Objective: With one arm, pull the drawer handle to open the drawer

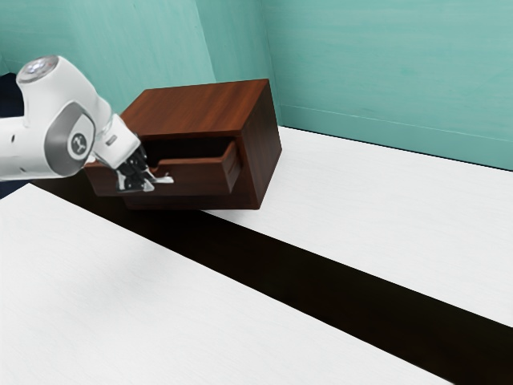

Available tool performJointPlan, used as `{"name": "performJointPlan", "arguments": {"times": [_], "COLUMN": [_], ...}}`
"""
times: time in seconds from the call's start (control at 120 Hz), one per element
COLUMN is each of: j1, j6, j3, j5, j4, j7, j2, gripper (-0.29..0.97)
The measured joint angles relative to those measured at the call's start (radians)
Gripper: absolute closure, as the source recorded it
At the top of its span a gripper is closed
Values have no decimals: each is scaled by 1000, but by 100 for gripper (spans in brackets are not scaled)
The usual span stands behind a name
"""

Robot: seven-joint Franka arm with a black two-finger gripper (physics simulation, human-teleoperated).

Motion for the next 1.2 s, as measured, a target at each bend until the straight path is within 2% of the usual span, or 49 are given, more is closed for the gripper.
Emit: {"name": "performJointPlan", "arguments": {"times": [1.05, 1.125, 1.2], "j1": [7, 7, 6], "j6": [3, -2, -47], "j3": [-1, -4, -13], "j5": [2, 3, 4], "j4": [-323, -351, -353], "j7": [3, 2, 2], "j2": [-315, -375, -530], "gripper": [66, 67, 63]}}
